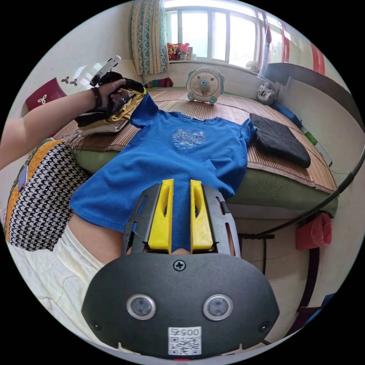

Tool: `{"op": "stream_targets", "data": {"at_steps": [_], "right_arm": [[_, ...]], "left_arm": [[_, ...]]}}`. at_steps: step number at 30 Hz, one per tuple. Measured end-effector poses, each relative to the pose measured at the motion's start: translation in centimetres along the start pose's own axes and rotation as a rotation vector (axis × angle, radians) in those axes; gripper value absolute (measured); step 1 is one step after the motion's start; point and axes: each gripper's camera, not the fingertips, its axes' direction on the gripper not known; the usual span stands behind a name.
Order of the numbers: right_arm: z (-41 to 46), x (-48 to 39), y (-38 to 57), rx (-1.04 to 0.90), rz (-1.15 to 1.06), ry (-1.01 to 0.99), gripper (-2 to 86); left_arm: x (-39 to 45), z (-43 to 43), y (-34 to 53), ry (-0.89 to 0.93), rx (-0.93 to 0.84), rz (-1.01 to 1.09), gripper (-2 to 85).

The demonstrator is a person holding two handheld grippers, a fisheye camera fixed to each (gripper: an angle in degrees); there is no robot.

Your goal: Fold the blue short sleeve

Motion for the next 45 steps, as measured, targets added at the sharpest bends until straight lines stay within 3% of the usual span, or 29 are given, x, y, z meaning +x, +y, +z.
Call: {"op": "stream_targets", "data": {"at_steps": [12,20,25,28,31,33,39,45], "right_arm": [[-1.0,0.5,0.5,-0.002,-0.011,0.018,6.5],[-1.8,1.9,0.6,0.002,-0.001,-0.007,5.6],[-2.4,2.2,0.5,0.000,-0.004,-0.013,4.9],[-2.8,2.1,0.6,-0.001,-0.006,-0.002,4.9],[-3.2,2.2,0.4,-0.002,-0.002,-0.002,5.2],[-3.5,2.4,0.2,-0.009,-0.003,-0.017,5.6],[-6.4,5.4,-1.5,0.000,-0.008,-0.137,8.1],[-8.4,12.8,-8.6,0.101,-0.038,0.100,8.3]], "left_arm": [[4.4,8.9,-6.3,0.076,-0.087,-0.058,3.8],[2.2,10.8,-0.4,-0.031,-0.128,0.016,4.0],[-1.8,13.2,4.6,-0.128,-0.198,-0.076,2.5],[-2.8,11.6,6.0,-0.081,-0.116,-0.225,1.0],[0.3,8.7,6.7,-0.045,0.086,-0.201,0.4],[3.0,8.5,6.9,-0.018,0.131,-0.143,0.5],[10.2,12.4,9.6,0.128,0.184,-0.056,2.6],[11.5,15.5,11.7,0.132,0.142,-0.033,3.5]]}}
